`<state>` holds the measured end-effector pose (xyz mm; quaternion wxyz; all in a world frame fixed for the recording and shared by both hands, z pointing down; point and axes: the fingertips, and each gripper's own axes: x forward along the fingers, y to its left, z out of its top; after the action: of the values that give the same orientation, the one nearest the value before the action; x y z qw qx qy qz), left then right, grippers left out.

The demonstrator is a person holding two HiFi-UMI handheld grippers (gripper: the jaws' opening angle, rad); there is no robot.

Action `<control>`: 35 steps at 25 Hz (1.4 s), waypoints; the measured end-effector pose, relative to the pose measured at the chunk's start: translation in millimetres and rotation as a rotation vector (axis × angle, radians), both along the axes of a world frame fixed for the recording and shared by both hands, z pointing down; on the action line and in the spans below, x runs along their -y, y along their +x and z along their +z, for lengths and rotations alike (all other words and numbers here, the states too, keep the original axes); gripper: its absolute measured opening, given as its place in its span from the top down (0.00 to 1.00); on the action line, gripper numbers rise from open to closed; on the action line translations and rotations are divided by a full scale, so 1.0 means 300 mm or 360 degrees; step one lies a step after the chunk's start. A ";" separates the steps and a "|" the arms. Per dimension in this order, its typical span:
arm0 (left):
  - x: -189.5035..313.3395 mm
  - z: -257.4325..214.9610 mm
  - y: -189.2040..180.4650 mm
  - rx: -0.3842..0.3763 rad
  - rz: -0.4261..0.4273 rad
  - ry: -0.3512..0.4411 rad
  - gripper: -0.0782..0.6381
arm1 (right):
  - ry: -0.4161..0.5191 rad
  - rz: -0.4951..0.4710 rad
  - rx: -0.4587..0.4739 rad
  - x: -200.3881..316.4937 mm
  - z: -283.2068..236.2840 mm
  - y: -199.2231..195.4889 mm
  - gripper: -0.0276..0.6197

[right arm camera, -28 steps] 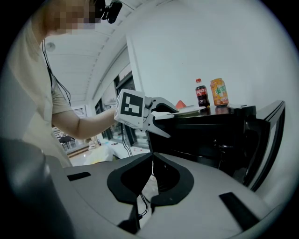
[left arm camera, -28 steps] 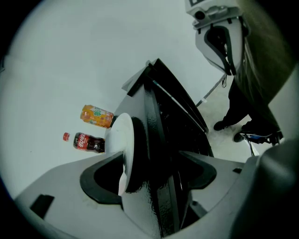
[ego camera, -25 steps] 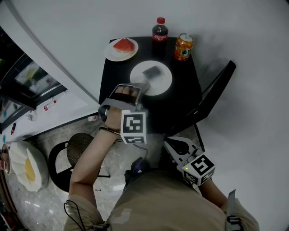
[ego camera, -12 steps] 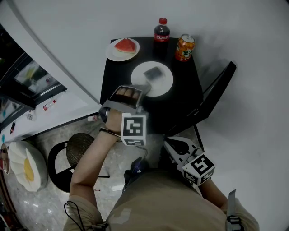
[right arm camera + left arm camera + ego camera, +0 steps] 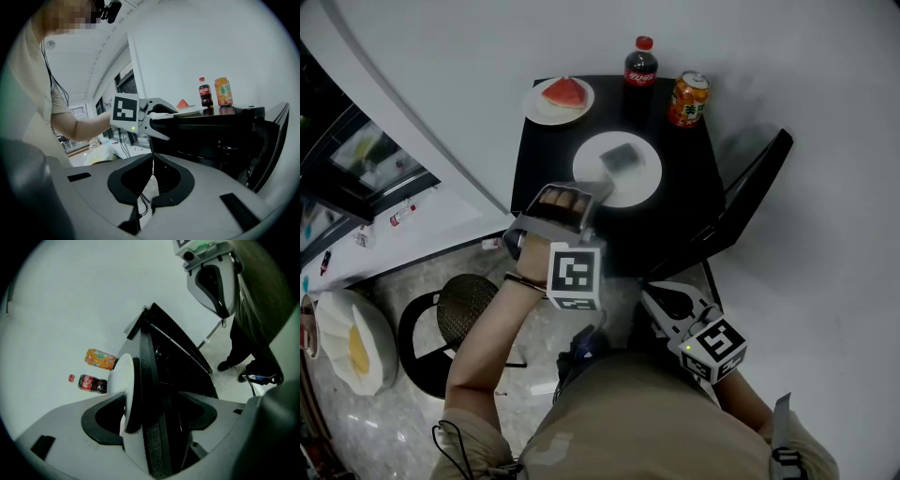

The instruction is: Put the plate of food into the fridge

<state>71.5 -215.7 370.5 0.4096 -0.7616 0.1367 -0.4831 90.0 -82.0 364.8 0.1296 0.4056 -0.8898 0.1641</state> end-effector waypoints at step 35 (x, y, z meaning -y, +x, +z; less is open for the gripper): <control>-0.016 -0.019 0.008 -0.0252 -0.0006 -0.0081 0.42 | -0.0089 0.0267 0.0319 0.164 -0.048 0.132 0.92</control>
<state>74.0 -211.0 364.7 0.3772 -0.8073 0.1578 -0.4255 129.7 -131.0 350.5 0.0372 0.4564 -0.8563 0.2388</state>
